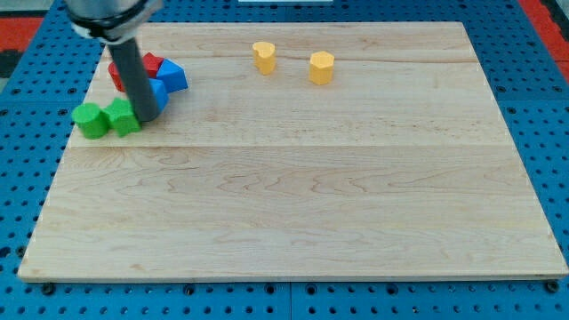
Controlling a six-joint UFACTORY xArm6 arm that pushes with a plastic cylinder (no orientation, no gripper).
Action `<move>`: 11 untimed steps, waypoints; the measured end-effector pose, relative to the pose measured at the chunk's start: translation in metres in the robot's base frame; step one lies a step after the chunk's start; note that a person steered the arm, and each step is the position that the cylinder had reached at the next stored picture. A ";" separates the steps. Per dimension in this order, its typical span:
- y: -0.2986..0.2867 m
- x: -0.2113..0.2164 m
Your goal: Push the green star below the heart
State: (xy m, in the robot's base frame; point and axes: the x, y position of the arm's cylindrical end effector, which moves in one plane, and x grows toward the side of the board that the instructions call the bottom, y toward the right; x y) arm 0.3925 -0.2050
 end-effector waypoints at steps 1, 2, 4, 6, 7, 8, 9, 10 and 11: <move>-0.011 -0.013; 0.005 -0.022; -0.054 -0.035; -0.100 -0.039; -0.067 -0.011; -0.005 0.007; -0.023 0.037; 0.015 0.052; 0.096 0.052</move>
